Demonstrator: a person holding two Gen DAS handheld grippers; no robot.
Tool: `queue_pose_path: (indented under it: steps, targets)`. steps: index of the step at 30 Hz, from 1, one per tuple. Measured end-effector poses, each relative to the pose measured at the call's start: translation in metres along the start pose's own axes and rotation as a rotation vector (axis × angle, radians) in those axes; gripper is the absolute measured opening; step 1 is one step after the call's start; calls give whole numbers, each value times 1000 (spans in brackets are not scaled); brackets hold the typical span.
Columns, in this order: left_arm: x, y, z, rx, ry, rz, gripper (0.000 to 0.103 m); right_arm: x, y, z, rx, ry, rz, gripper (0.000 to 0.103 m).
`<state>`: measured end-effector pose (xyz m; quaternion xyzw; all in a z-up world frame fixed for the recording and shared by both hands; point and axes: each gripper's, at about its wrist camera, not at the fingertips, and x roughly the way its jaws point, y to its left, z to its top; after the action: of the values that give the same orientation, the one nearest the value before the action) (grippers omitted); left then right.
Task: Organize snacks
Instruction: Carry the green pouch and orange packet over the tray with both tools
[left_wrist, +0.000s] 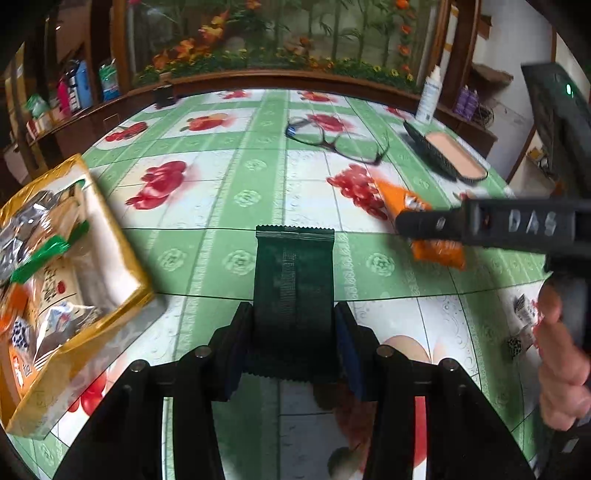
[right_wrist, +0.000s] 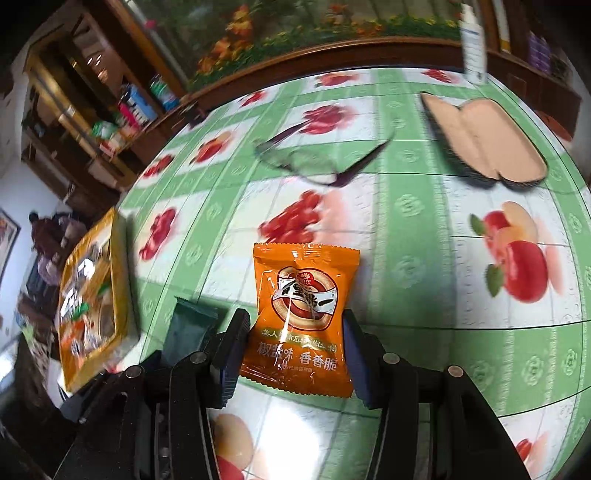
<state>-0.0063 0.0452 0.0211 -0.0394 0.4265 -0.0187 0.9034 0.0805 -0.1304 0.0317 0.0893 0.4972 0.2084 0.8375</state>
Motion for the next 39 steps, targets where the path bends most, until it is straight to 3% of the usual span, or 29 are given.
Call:
queue_pose_path:
  steps: [4,10,16,21,39]
  targets:
    - [-10,10,1,-58,-69,-23,44,2,12,-8,-38,-9,-16,53]
    - [-29,7,5,-63,-187,10,44,-7,16,-9,-60,-54,-24,53]
    - [-44,8,7,-46,-309,131,44,-16,28,-11,-100,-97,-13,53]
    - [-44,11,7,-52,-328,191,44,-28,41,-17,-152,-148,-8,53]
    - [-44,8,5,-37,-331,202,44,-22,42,-18,-165,-142,-26,53]
